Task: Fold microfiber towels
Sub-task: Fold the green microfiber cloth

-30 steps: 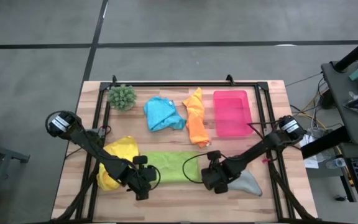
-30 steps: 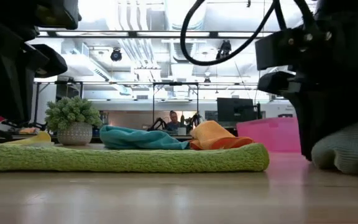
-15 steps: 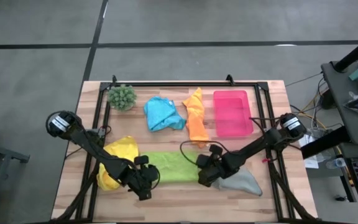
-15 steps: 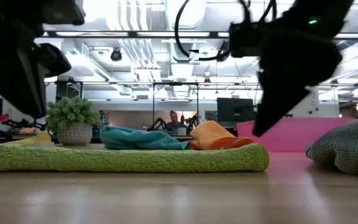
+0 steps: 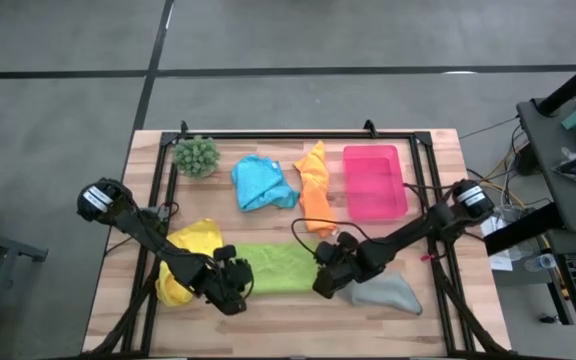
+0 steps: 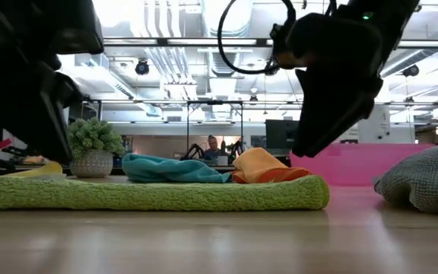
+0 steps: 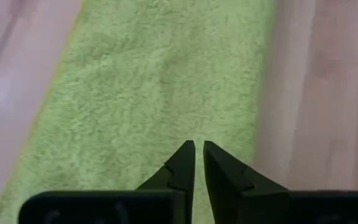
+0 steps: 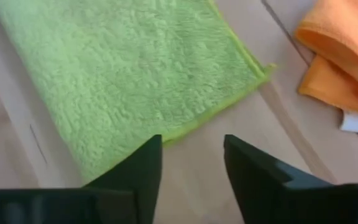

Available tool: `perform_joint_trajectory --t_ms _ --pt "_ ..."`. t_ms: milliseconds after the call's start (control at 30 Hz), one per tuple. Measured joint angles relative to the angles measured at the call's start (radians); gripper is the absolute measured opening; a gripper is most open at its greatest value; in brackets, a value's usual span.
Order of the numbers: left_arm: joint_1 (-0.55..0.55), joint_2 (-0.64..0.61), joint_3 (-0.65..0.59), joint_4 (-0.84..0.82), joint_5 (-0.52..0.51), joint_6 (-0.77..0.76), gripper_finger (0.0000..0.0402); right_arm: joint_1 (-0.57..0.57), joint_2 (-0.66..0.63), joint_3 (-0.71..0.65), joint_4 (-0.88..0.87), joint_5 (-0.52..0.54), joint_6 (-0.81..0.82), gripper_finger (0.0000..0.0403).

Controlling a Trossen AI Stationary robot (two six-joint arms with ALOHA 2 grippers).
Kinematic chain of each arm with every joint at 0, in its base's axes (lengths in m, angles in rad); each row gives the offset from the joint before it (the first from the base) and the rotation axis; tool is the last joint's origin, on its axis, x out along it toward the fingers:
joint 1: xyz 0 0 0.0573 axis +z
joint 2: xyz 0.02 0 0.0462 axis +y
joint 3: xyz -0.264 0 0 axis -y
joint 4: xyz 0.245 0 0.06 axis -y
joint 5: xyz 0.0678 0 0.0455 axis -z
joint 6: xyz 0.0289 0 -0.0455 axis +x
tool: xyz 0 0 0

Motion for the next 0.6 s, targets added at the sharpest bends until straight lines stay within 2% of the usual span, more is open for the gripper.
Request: perform_joint_trajectory --t_ms 133,233,400,600 --pt "0.000 0.000 -0.020 0.034 -0.123 -0.007 0.0019 -0.006 -0.012 -0.040 0.064 -0.013 0.064 0.0208" --pt "0.001 0.000 -0.031 0.080 -0.184 -0.004 0.0019 -0.018 -0.025 -0.102 0.220 -0.108 0.111 0.0219" --pt "0.000 0.000 -0.031 0.100 -0.195 -0.001 0.0019 -0.041 -0.051 -0.186 0.399 -0.226 0.205 0.0222" --pt "0.000 0.000 -0.037 0.096 -0.194 -0.002 0.0019 -0.055 -0.087 -0.219 0.384 -0.200 0.273 0.0222"
